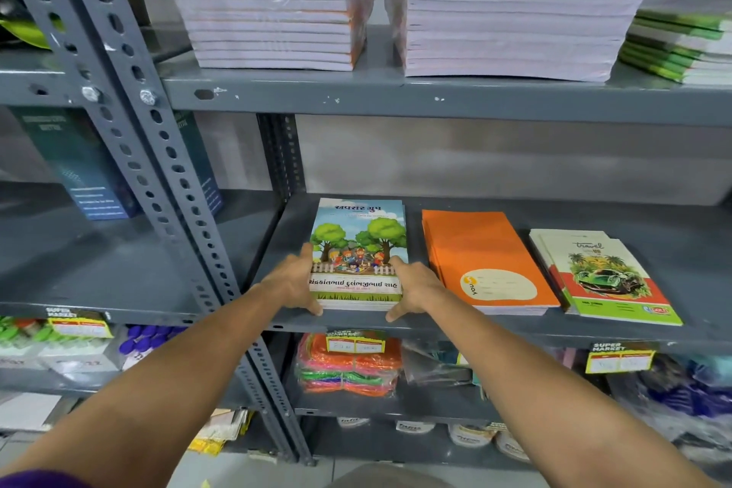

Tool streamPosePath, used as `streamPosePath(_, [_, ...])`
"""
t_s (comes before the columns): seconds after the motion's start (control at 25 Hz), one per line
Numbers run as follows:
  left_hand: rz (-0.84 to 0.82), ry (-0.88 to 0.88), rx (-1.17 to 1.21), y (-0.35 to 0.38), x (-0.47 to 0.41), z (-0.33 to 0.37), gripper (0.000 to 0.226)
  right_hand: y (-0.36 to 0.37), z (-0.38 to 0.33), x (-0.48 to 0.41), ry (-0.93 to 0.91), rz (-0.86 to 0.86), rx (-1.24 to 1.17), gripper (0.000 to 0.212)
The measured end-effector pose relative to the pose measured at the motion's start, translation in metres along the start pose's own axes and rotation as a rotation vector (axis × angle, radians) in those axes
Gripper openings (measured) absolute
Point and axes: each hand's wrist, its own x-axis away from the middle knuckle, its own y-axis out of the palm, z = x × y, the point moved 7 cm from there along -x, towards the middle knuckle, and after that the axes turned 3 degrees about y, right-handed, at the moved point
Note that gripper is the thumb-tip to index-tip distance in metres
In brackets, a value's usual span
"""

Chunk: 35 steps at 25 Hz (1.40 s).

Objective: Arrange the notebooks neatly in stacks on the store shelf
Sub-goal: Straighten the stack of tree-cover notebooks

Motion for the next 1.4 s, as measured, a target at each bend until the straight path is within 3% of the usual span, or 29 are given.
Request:
streamPosePath(0.24, [-0.009, 0.041, -0.028, -0.005, 0.002, 0.003, 0.109, -0.001, 0.002, 0.003, 0.005, 0.007, 0.001, 0.093])
streamPosePath(0.44, [-0.025, 0.095, -0.089, -0.003, 0.003, 0.007, 0.119, 0.001, 0.002, 0.005, 0.009, -0.016, -0.008, 0.109])
streamPosePath(0.8, [0.005, 0.030, 0.001, -0.009, 0.003, -0.001, 0.100, -0.002, 0.005, 0.007, 0.035, 0.001, -0.100, 0.097])
streamPosePath(0.92, [0.005, 0.026, -0.012, -0.007, 0.004, -0.005, 0.094, -0.002, 0.004, 0.008, 0.036, 0.011, -0.105, 0.101])
streamPosePath(1.0, [-0.087, -0.013, 0.102, -0.007, 0.002, -0.013, 0.082, 0.001, 0.007, 0.009, 0.080, -0.050, -0.165, 0.118])
streamPosePath(1.08, [-0.264, -0.119, 0.426, -0.003, 0.002, -0.019, 0.057, 0.004, 0.011, 0.009, 0.135, -0.153, -0.248, 0.127])
streamPosePath(1.16, [-0.295, -0.214, 0.630, 0.001, 0.002, -0.021, 0.032, 0.002, 0.017, 0.007, 0.182, -0.208, -0.322, 0.100])
streamPosePath(1.28, [-0.058, -0.274, 0.536, 0.000, -0.004, -0.025, 0.021, 0.001, 0.017, 0.003, 0.206, -0.141, -0.372, 0.051])
streamPosePath(1.4, [-0.022, -0.266, 0.475, 0.002, -0.006, -0.024, 0.021, 0.002, 0.013, 0.002, 0.203, -0.100, -0.250, 0.036])
